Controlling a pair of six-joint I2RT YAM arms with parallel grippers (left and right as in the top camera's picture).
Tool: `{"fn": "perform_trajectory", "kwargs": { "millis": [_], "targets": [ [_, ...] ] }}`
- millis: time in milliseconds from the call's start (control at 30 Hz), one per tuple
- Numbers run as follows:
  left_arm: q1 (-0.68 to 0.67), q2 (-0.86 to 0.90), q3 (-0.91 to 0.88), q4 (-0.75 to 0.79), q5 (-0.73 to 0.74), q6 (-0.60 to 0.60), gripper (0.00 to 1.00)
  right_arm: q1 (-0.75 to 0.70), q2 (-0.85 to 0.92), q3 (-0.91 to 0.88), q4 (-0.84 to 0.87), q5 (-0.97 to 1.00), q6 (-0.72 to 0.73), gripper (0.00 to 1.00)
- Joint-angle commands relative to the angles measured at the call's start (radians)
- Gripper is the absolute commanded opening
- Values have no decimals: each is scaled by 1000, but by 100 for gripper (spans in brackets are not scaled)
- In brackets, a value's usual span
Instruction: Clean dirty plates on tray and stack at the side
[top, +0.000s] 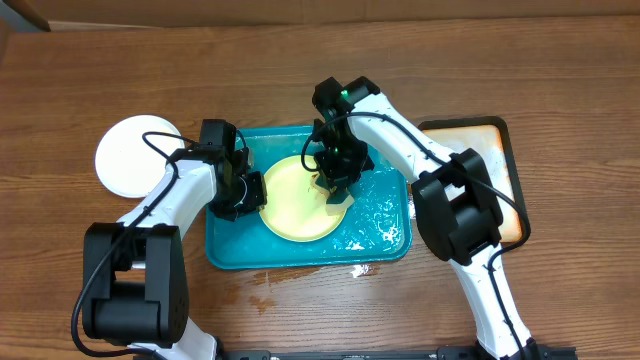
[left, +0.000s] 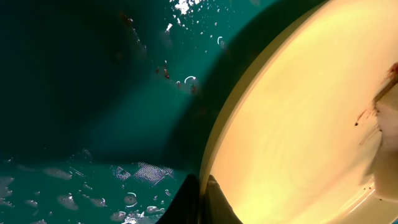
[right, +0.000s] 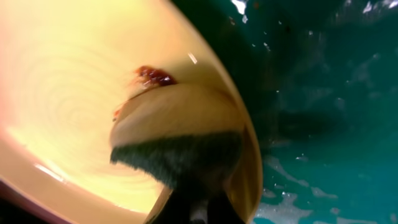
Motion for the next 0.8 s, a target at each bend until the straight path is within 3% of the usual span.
{"fn": "perform_trajectory", "kwargs": {
  "millis": [0, 433, 500, 633, 767],
  "targets": [
    [4, 13, 23, -3, 45, -5, 4, 25, -19, -20, 39, 61, 67, 4],
    [-38, 13, 23, -3, 75, 13, 4, 119, -19, -20, 175, 298, 373, 4],
    [-42, 13, 23, -2, 79, 13, 4, 119, -19, -20, 175, 282, 369, 4],
    [-42, 13, 23, -3, 85, 14, 4, 119, -19, -20, 203, 80, 153, 4],
    [-42, 13, 23, 7, 105, 13, 4, 119, -19, -20, 196, -23, 86, 4]
  ]
}}
